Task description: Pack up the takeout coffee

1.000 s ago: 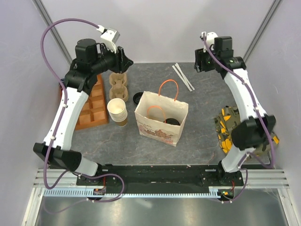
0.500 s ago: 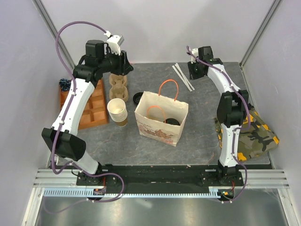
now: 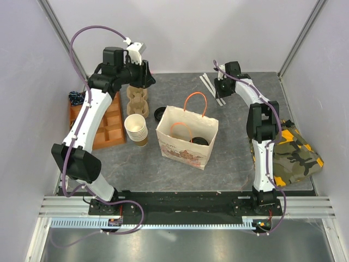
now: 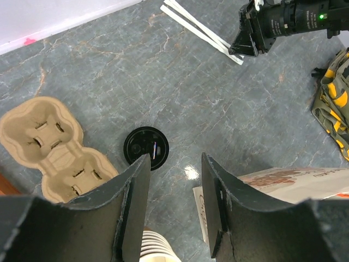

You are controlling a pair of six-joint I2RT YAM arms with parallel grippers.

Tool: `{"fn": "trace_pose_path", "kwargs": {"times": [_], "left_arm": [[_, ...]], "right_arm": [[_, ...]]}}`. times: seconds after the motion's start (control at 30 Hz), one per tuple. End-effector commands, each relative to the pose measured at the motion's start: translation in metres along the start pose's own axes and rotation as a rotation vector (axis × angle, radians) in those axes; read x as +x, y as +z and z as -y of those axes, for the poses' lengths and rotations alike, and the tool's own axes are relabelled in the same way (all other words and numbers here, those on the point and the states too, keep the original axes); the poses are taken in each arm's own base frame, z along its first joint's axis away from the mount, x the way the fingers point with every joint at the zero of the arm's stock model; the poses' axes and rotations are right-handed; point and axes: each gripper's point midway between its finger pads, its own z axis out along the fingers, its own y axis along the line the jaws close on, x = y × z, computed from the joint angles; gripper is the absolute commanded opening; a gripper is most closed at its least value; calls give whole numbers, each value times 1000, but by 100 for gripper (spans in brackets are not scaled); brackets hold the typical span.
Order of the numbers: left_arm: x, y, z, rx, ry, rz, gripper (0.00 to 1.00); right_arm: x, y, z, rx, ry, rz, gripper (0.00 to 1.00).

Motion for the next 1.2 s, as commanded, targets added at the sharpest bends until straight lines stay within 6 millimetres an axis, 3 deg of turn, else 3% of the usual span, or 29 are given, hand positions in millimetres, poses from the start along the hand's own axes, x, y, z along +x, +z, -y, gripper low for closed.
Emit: {"fn": "trace_pose_path", "kwargs": {"times": [0.0, 0.4, 0.57, 0.73, 0.77, 0.93, 0.97, 1.13, 1.17], "left_arm": [[-16, -1, -2, 4, 30, 37, 50], [-17, 5, -4, 5, 25, 33, 50], [-14, 7, -4, 7, 21, 24, 50], [-15, 6, -3, 13, 22, 25, 50], [-15, 7, -3, 11, 22, 26, 50], [-19, 3, -1, 18, 26, 35, 50], [-20, 3, 0, 21, 26, 37, 50], [-23, -2, 3, 30, 24, 44, 50], [-24, -2, 4, 30, 22, 46, 51]], "right_arm": [[-24, 4, 0, -2, 9, 78, 33], [-22, 20, 9, 26, -4, 81, 30], [-22, 18, 5, 8, -3, 83, 12], [-26, 10, 4, 8, -5, 95, 4], [-31, 5, 4, 11, -9, 106, 0], [-49, -28, -4, -1, -8, 158, 0], [-60, -44, -6, -1, -12, 190, 0], [-73, -84, -12, -10, -4, 244, 0], [-81, -100, -13, -6, -7, 272, 0]]}}
